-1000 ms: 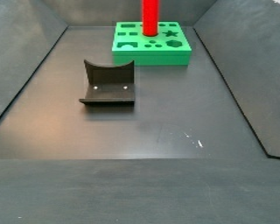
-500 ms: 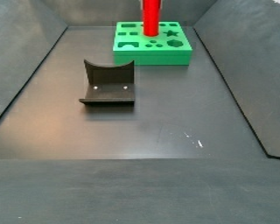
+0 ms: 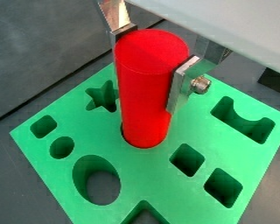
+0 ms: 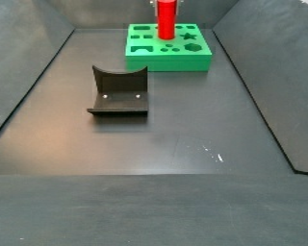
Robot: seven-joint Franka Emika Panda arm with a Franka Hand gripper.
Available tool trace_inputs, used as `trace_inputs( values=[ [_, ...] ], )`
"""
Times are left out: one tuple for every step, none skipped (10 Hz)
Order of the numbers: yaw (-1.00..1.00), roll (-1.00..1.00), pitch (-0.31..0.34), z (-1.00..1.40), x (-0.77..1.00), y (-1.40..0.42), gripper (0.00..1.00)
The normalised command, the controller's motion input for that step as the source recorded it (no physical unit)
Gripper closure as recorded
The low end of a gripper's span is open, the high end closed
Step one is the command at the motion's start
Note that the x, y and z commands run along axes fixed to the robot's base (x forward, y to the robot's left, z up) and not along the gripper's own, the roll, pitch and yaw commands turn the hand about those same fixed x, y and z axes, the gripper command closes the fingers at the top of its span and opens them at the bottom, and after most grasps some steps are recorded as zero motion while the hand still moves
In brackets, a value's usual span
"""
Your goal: Insert the round object.
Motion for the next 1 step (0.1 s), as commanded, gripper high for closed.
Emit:
trace_inputs(
  values=[
    [0.00, 0.00, 0.000, 0.00, 0.00, 0.00, 1.00]
  ],
)
